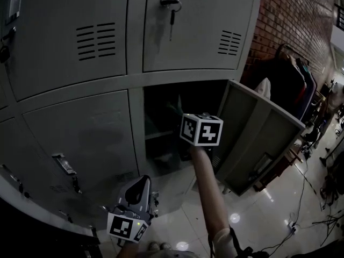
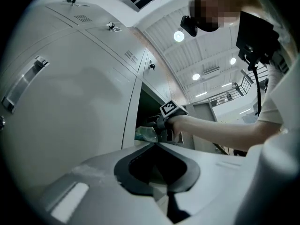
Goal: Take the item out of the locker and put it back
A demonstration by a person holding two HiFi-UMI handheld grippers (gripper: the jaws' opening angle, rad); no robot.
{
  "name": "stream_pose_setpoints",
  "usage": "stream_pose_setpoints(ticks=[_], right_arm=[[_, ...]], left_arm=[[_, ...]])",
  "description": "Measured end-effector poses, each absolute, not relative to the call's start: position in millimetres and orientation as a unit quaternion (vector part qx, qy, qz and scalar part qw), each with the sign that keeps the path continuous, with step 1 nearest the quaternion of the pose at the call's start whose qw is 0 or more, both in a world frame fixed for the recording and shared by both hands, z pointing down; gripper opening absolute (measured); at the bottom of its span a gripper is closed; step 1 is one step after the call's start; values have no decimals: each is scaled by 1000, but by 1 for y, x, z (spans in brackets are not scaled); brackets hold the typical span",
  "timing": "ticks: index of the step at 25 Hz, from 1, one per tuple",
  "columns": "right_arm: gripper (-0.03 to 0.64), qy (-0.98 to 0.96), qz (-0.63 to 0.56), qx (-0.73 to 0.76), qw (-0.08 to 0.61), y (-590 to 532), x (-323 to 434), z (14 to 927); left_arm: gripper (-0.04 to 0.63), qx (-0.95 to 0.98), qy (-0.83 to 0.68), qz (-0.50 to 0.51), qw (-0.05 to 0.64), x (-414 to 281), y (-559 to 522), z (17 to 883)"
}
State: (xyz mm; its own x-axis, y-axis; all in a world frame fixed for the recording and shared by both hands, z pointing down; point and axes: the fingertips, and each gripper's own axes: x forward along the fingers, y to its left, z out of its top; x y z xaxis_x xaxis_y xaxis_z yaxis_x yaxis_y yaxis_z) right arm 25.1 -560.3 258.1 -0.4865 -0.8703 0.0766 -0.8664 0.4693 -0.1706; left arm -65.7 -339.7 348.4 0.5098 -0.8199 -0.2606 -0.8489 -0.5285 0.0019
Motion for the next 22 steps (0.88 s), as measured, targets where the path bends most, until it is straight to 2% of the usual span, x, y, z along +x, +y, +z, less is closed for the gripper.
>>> stream_pose_setpoints(ticks=[5,6,7,8,9,16,22], right_arm=[[523,857,-109,-504,-1,-567,22,275],[469,857,-103,-504,-3,-567,21,275],[292,860,-92,-501,-4,-567,19,275],[80,866,-79,-495,-6,-565,17,273],[15,871,-67,-487,-8,-564,14,272],[14,870,-54,-490,14,-553,19,267],[14,869,49,-474,131,-454,45,235]], left_arm=[[5,-862,490,117,60,-75,-343,350],[5,-861,491,117,59,-76,-343,350],[5,-861,492,118,59,-77,-343,350],[5,-860,492,119,59,-77,-342,350],[5,-860,493,120,59,-77,-342,350],[5,-856,497,124,62,-83,-342,347],[5,-856,499,113,74,-79,-335,339]])
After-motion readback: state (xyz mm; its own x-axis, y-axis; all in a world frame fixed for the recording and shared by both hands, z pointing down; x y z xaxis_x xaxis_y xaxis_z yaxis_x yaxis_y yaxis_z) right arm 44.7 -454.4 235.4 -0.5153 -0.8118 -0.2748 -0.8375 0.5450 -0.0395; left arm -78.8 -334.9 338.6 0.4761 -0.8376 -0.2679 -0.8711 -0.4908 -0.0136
